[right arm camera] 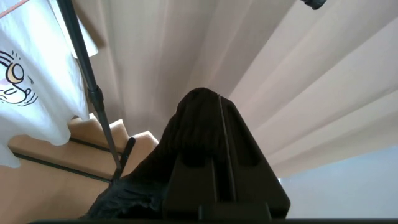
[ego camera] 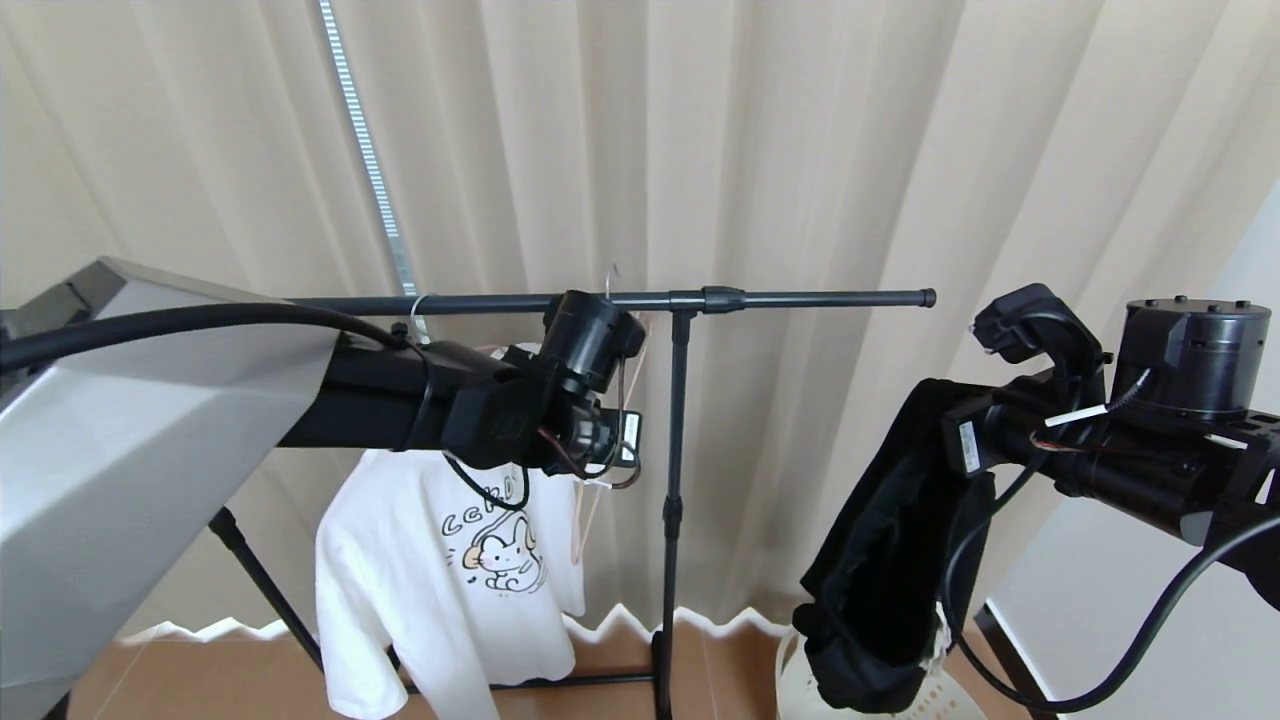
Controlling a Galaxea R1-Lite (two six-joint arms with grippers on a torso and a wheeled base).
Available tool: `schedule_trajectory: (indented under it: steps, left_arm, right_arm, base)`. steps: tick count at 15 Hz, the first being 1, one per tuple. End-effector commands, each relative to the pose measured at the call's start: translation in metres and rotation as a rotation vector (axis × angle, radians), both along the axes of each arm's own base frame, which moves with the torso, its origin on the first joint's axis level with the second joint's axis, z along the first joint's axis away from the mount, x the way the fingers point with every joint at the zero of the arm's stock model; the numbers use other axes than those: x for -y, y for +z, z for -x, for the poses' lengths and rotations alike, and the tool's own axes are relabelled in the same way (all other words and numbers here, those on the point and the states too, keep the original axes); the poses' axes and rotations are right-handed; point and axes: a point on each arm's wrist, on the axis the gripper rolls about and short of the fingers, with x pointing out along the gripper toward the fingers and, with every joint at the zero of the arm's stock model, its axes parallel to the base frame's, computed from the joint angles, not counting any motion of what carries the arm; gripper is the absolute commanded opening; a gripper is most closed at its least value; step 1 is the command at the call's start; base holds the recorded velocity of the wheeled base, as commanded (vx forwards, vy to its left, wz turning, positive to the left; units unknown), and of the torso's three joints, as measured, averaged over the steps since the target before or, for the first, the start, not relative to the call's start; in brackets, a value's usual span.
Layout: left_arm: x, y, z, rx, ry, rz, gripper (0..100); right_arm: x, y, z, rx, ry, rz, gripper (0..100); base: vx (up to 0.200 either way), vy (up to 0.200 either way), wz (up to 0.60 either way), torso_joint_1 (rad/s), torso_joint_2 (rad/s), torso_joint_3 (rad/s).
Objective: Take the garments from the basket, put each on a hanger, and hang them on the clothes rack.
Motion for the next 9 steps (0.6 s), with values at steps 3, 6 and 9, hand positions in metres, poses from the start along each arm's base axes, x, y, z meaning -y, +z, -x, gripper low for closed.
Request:
schedule_trajectory:
  steps: [3, 6, 9]
  left_arm:
    - [-0.032, 0.001, 0.046, 0.106, -0.094, -0.058, 0]
    - [-0.047, -0.005, 0.065, 0.163, -0.133, -0.083, 0]
    - [-0.060, -0.010, 0.081, 0.184, -0.131, -0.080, 0]
  right_arm:
    - [-0.001, 0.000, 0.001, -0.002, 0.004, 0.003, 0]
    - [-0.004, -0.002, 0.002, -0.006, 0.014, 0.005, 0]
    - [-0.005, -0.002, 0.003, -0.005, 0.011, 0.007, 0]
  base:
    - [0.000, 0.000, 0.00, 0.000, 0.00, 0.000]
    - [0.000, 0.000, 0.00, 0.000, 0.00, 0.000]
    - [0.000, 0.000, 0.00, 0.000, 0.00, 0.000]
